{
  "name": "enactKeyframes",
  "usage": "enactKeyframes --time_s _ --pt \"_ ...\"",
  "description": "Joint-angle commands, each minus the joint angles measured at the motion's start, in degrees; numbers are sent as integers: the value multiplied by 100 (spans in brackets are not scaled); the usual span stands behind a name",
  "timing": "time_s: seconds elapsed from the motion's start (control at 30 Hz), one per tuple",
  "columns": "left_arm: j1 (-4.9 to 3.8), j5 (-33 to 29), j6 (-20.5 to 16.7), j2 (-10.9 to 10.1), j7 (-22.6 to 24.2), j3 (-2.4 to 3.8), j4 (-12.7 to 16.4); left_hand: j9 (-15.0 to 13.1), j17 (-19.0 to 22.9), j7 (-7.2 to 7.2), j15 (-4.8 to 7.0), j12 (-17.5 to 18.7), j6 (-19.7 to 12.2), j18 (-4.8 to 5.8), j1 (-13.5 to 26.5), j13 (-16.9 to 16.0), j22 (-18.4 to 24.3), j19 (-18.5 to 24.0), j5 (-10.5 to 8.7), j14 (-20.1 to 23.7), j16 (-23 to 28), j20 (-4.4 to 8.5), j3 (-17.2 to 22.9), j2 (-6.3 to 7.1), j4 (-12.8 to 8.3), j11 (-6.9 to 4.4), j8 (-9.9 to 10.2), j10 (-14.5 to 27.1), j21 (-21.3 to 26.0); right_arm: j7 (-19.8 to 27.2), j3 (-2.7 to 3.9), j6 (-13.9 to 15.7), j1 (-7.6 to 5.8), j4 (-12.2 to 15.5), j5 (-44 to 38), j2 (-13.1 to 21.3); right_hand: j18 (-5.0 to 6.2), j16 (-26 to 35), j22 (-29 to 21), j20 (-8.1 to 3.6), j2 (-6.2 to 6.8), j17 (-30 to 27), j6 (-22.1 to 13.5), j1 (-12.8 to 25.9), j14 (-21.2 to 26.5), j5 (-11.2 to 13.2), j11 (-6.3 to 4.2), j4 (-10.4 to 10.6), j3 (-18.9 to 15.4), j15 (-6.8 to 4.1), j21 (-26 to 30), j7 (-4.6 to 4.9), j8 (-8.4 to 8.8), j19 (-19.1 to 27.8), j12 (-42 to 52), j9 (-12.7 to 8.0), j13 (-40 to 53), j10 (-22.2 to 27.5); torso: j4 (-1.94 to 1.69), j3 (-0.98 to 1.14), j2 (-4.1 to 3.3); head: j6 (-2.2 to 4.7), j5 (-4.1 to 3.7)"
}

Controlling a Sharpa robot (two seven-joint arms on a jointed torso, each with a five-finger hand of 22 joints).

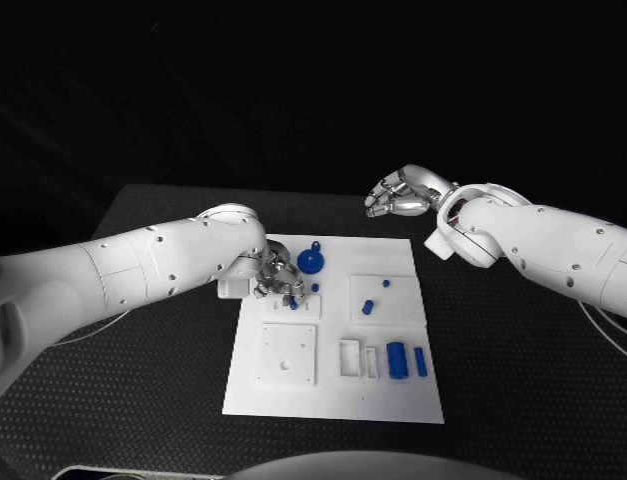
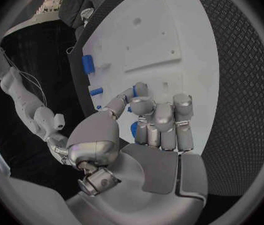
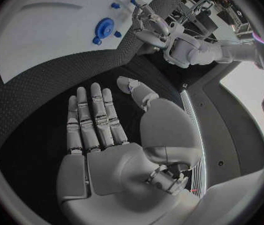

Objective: Assemble the parts on the task board

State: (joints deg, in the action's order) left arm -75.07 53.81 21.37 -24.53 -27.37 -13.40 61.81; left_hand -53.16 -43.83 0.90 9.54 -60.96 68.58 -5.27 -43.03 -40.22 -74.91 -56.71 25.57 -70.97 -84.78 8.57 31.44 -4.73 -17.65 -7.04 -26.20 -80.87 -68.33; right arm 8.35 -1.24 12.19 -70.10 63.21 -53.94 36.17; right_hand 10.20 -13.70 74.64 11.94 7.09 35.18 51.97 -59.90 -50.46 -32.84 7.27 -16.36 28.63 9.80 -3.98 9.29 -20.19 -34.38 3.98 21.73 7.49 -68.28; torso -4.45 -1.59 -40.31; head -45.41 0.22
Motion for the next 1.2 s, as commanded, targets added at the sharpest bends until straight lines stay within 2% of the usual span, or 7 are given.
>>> enactKeyframes --time_s 0.03,0.23,0.47,0.73,1.2 --pt "47 83 116 -8 -107 -27 11 6 9 -286 214 4 390 -71 -82 7 -20 -31 9 -162 19 654 958 -17 233 -46 -5 51 -32 34 3 -68 0 16 -43 3 -92 29 10 8 1 9 -26 -29 45 -33 8 10 23 7 24 6 0 33 29 -4 -6 28 3 1 0 6 -4" --pt "50 141 112 1 -124 -27 5 8 12 -284 215 7 386 -72 -90 13 -19 -37 -8 -162 23 655 956 -26 247 -46 -5 51 -36 33 3 -65 0 23 -43 6 -92 29 11 8 1 10 -25 -27 45 -33 8 10 23 7 24 6 -1 33 30 -4 -6 26 -4 1 0 -2 3" --pt "91 165 74 -2 -140 -27 17 9 15 -281 217 12 379 -72 -94 21 -19 -41 -40 -162 26 656 950 -39 264 -46 -4 53 -38 32 3 -67 -1 30 -45 12 -92 29 11 8 1 10 -24 -27 46 -32 7 11 22 7 24 5 -1 34 30 -4 -5 26 1 -4 -2 2 1" --pt "97 331 -83 -16 -103 -27 35 15 31 -276 222 24 355 -74 -130 56 -17 -38 -247 -162 41 660 939 -39 298 -44 -6 52 -38 34 3 -68 -1 37 -45 10 -93 30 12 9 1 10 -24 -24 47 -30 7 12 21 7 24 5 -2 35 30 -4 -5 24 0 -5 -1 -3 -8" --pt "106 383 -372 -44 -44 -27 71 16 32 -276 223 25 353 -76 -142 61 -17 -38 -266 -164 41 661 943 -34 296 -45 -7 52 -39 37 3 -63 -1 39 -46 6 -93 31 14 9 0 10 -22 -21 48 -28 6 13 19 8 25 4 -3 36 31 -3 -4 23 -1 -2 -2 4 -2"
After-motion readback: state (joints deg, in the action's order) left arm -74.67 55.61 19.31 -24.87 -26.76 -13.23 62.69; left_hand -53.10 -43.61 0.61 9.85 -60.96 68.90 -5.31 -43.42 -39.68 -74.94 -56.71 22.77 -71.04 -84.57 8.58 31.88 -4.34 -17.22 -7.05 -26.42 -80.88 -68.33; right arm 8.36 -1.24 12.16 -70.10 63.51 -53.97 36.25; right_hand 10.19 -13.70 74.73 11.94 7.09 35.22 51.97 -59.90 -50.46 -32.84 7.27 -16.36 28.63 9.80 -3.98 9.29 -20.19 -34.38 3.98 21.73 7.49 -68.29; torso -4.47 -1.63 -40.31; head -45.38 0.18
